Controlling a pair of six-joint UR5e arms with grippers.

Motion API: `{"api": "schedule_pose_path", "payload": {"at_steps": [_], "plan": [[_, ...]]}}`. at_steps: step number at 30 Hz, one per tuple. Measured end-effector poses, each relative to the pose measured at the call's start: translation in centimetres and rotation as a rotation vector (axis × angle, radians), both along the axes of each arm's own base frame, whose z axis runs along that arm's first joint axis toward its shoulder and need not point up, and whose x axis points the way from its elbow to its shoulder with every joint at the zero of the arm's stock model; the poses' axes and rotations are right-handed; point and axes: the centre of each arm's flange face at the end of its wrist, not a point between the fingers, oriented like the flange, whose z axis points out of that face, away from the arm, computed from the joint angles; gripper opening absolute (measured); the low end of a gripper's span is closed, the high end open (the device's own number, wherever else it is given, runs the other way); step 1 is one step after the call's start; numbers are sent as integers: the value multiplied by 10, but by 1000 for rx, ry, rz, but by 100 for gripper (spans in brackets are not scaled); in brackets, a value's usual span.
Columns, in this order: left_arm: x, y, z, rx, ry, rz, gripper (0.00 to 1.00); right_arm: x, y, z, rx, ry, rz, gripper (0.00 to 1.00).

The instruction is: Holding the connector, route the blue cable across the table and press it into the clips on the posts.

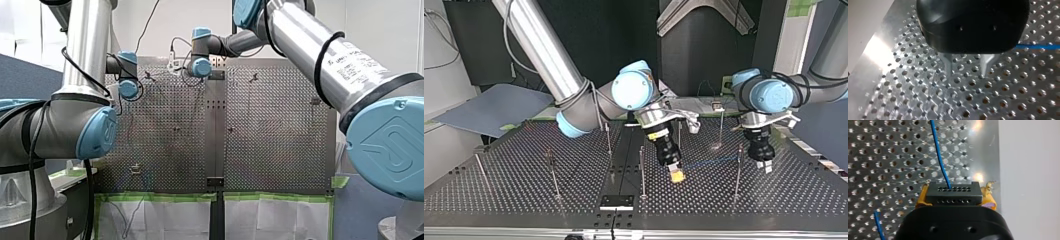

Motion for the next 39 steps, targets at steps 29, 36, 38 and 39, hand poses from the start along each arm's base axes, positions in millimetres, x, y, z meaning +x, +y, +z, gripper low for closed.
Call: {"api": "schedule_pose_path", "payload": {"at_steps": [29,36,38,39], "plan": [[-107,-36,10,-118,102,-105,100,-16,-16,-88,138,120,-93,0],[-128,-41,15,-118,94,-114,100,-23,-23,-95,153,129,-107,0],[-134,-44,15,-118,86,-125,100,-25,-26,-97,156,132,-112,0],[-137,-45,15,-117,85,-132,100,-26,-27,-97,158,132,-114,0]]}}
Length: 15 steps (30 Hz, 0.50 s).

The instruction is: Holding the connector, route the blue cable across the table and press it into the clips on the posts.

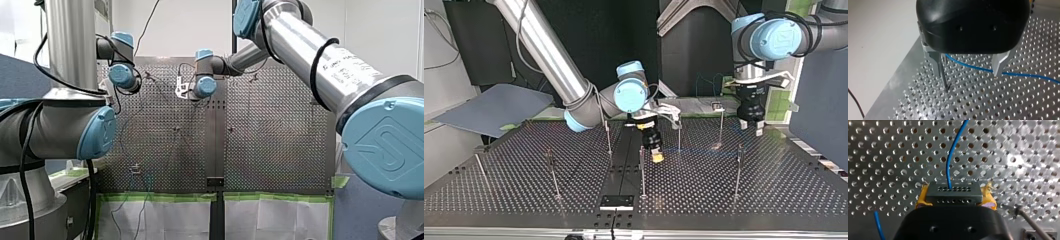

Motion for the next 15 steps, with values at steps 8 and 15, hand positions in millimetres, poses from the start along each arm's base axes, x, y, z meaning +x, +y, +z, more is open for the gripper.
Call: {"api": "schedule_pose_path", "payload": {"at_steps": [8,15], "plan": [[-23,-17,3,43,25,-63,100,-6,-9,-2,3,2,-14,0],[-29,-33,14,104,7,-96,100,-8,-12,-2,1,0,-19,0]]}}
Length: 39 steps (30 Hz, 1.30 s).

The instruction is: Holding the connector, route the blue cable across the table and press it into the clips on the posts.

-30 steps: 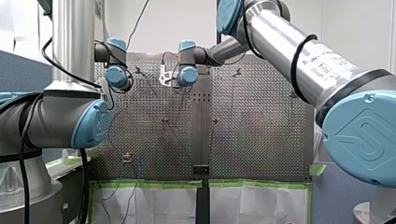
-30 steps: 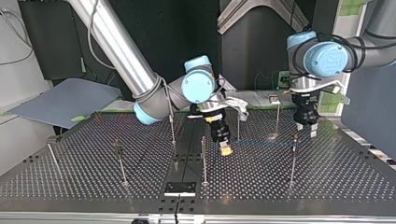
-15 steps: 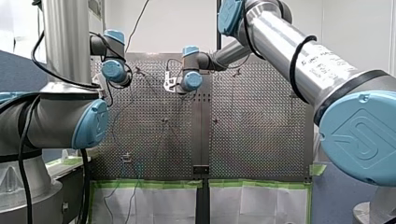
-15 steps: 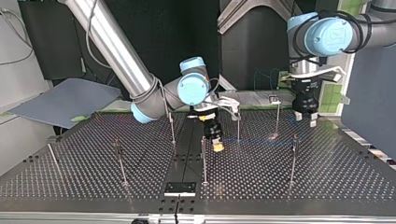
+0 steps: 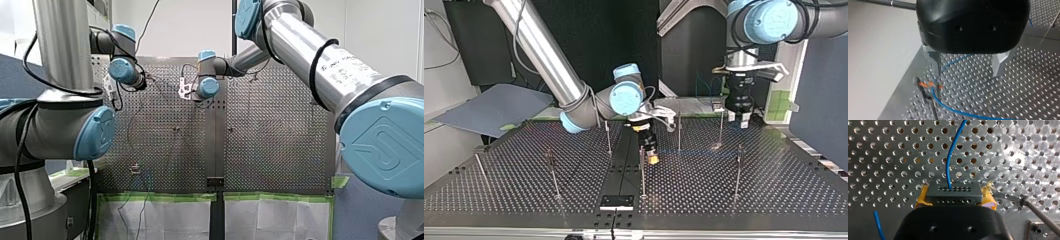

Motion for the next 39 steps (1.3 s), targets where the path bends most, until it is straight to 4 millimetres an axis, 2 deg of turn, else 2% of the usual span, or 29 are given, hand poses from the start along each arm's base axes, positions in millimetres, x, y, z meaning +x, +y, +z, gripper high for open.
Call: {"api": "schedule_pose_path", "payload": {"at_steps": [5,13,34,39], "plan": [[9,-11,12,39,-45,-3,100,-2,-3,0,1,0,-4,0],[29,-33,19,96,-64,1,100,-7,-9,0,1,1,-12,0],[71,-109,20,250,-48,15,100,-12,-18,0,-1,0,-19,0],[90,-111,18,271,-41,59,100,-13,-19,-1,-2,3,-19,0]]}}
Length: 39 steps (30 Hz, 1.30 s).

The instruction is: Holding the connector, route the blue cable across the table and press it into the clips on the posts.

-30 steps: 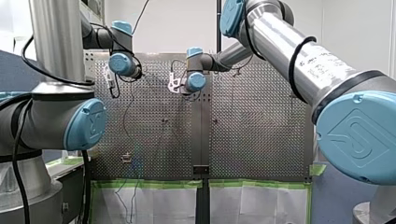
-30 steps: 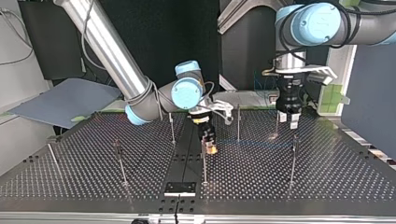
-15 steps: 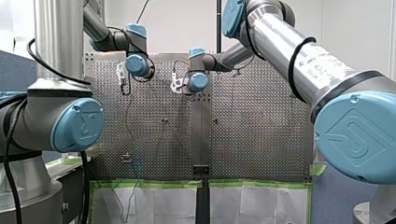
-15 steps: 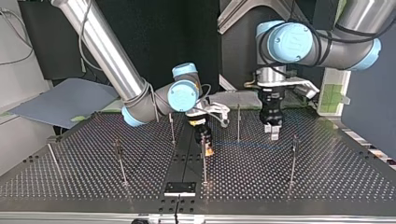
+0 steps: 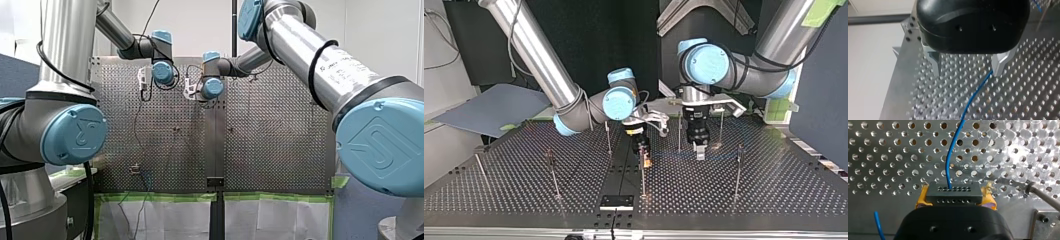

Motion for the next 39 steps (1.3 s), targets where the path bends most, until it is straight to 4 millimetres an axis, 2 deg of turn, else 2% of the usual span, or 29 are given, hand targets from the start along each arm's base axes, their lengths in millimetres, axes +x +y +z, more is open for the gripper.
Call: {"api": "schedule_pose_path", "payload": {"at_steps": [7,10,14,19,20,21,22,23,24,26,27,28,29,30,31,32,39], "plan": [[35,23,-3,8,11,78,100,-2,-3,0,-1,2,-3,0],[44,34,0,12,7,96,100,-2,-3,0,-1,1,-3,0],[52,47,2,12,-6,106,100,-2,-3,-1,-1,3,-4,0],[54,50,2,14,-7,92,100,-2,-3,-1,-2,3,-4,0],[54,50,2,15,-6,89,91,-2,-3,-1,-2,4,-4,0],[54,49,2,15,-4,86,91,-2,-3,-1,-2,4,-4,0],[54,48,1,14,-3,81,80,-2,-4,-1,-2,4,-4,0],[53,47,1,13,-3,78,62,-2,-3,-1,-2,4,-4,0],[53,46,1,11,-3,76,62,-2,-4,-1,-2,4,-4,0],[52,45,1,4,-4,71,39,-2,-4,-1,-1,5,-4,0],[52,44,2,2,-4,69,39,-2,-4,-1,-1,5,-4,0],[52,43,2,0,-4,67,19,-2,-4,-1,-1,5,-4,0],[51,43,2,-3,-4,67,11,-2,-4,-1,-1,5,-4,0],[51,43,2,-6,-4,66,11,-2,-4,-2,-1,5,-4,0],[50,42,3,-11,-3,66,2,-2,-4,-2,-1,5,-4,0],[49,42,4,-16,-2,65,0,-2,-3,-2,0,6,-4,0],[42,41,15,-51,-14,58,0,-3,-4,-2,0,6,-4,0]]}}
